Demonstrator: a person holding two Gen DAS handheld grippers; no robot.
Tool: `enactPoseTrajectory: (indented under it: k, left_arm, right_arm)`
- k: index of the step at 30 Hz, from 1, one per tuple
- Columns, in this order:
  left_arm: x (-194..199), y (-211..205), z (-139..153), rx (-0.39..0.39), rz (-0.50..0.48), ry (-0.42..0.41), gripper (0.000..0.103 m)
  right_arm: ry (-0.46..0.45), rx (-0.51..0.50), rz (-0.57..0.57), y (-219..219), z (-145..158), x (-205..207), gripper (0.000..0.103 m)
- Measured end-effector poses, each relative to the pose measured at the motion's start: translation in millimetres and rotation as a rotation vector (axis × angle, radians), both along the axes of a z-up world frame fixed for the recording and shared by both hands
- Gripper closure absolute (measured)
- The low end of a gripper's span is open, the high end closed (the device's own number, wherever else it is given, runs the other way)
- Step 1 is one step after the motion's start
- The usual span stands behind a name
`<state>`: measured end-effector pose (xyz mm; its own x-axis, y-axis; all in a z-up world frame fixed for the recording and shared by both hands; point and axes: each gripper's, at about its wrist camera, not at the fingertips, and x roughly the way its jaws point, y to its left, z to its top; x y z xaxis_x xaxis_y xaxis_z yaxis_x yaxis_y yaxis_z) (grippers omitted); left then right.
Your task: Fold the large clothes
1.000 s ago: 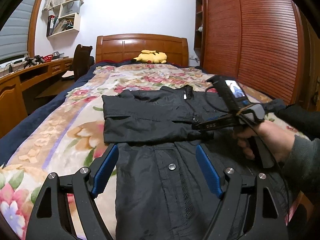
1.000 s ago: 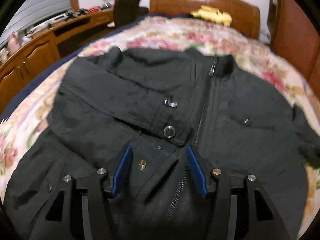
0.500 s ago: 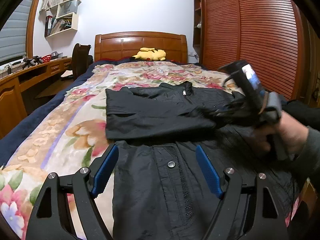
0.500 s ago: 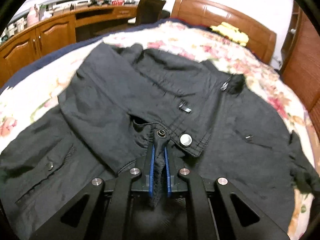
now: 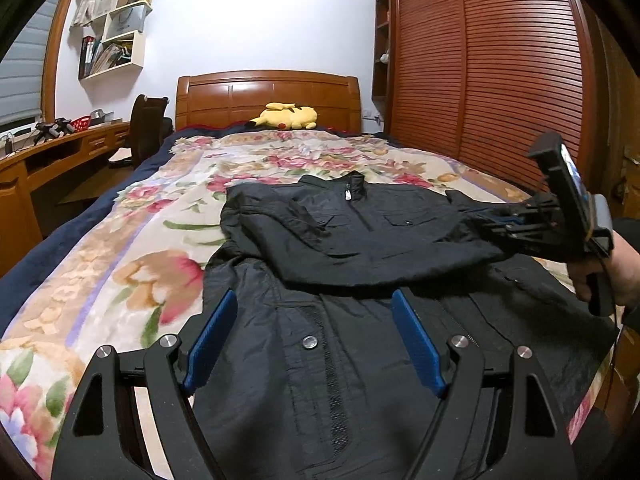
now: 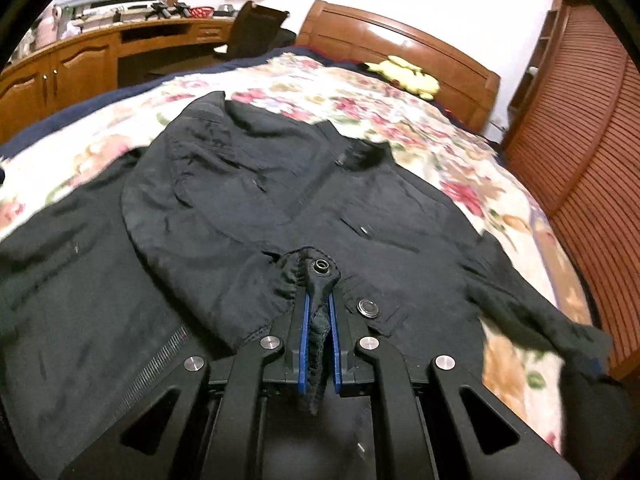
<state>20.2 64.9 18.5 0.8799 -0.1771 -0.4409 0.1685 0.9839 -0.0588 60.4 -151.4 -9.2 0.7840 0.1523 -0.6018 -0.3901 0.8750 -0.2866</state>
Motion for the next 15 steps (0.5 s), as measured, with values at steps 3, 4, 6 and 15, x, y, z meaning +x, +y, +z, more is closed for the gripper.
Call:
enactPoseTrajectory:
  k: [3,4,6,15]
  left_arm:
    - [0,-2,0,-0.008,-0.006,-0.003,0.023]
    - [0,-3,0,-0.011,-0.008,-0.002,0.023]
    - [-1,-3,0,-0.014,-0.010,-0.004,0.023]
    - [-2,-4,7,-0.034,-0.013,-0.027,0.007]
  right_arm:
    - [-0.005,0.000,-0.026,-11,10,-12,0.094]
    - [-0.008,0.005,-0.032,-14,13,-11,0.094]
    - [-0.011,0.014,-0.048,-18,15,-17,0.094]
    - [0.031,0.029,-0.064,-24,15,-40,0.094]
